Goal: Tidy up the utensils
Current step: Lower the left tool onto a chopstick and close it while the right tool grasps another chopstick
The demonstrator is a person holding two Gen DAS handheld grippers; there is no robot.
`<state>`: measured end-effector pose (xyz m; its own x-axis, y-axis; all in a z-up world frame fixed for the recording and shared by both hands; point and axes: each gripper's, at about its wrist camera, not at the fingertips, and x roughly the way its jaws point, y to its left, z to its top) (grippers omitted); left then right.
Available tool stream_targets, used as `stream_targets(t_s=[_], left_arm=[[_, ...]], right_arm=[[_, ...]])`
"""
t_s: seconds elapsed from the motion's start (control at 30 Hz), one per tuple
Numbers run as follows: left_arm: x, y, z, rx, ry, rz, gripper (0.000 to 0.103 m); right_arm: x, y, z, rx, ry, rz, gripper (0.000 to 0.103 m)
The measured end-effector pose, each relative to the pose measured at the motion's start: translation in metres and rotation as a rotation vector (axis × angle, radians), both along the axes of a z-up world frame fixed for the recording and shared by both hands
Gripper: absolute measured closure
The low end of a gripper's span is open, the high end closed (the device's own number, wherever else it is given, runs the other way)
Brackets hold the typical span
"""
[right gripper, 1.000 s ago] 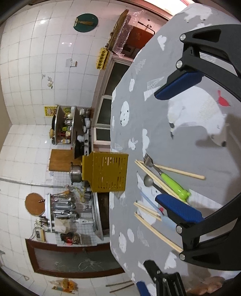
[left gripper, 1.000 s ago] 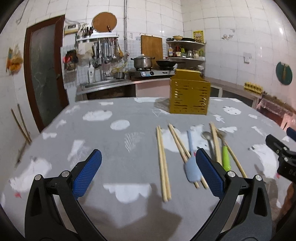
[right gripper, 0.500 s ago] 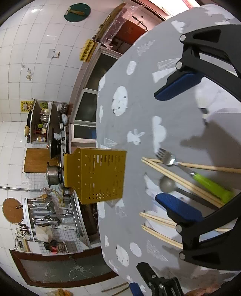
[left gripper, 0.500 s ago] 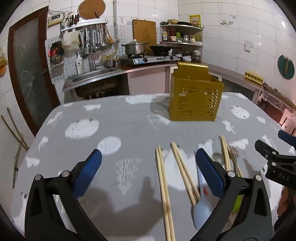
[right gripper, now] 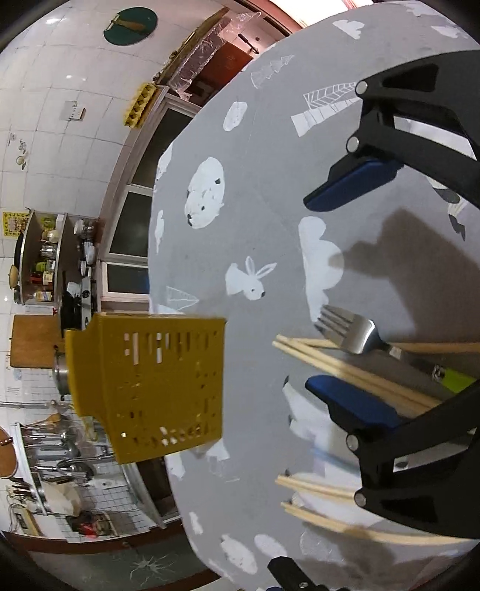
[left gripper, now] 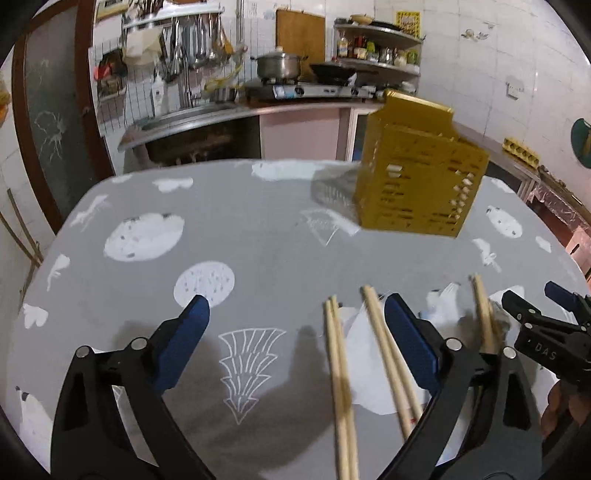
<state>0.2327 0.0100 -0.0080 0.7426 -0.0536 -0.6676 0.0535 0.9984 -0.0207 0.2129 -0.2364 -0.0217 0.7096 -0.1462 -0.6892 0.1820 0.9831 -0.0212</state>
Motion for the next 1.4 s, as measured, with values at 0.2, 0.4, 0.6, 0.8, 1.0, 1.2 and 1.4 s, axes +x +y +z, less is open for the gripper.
stream_targets(t_s=[0.2,0.4,0.6,0.8,1.0,1.2,1.4], left_arm=[[0.006,0.002,-0.015,0.024,0.042,-0.017,0.018],[0.014,0.003,-0.030,0.037,0.107,-0.031,0.030],[0.018,0.000,-0.040,0.046,0.149,-0.046,0.033],[0.019,0.002,-0.044,0.031,0.171,-0.047,0.035],[0.020,0.003,-0.045,0.027,0.181,-0.058,0.042],[0.019,-0.005,-0.049,0.052,0.203,-0.072,0.043],[0.024,-0.012,-0.049,0.052,0.217,-0.075,0.052]], right_arm=[[0.008,-0.001,-0.015,0.027,0.051,0.016,0.037],[0.005,-0.002,-0.015,0.035,0.040,0.019,0.043],[0.005,-0.001,-0.016,0.031,0.040,0.022,0.043],[0.004,-0.002,-0.016,0.039,0.041,0.024,0.043],[0.005,-0.003,-0.017,0.042,0.041,0.025,0.043],[0.004,-0.003,-0.018,0.048,0.042,0.027,0.043],[0.006,-0.004,-0.019,0.055,0.052,0.026,0.044]])
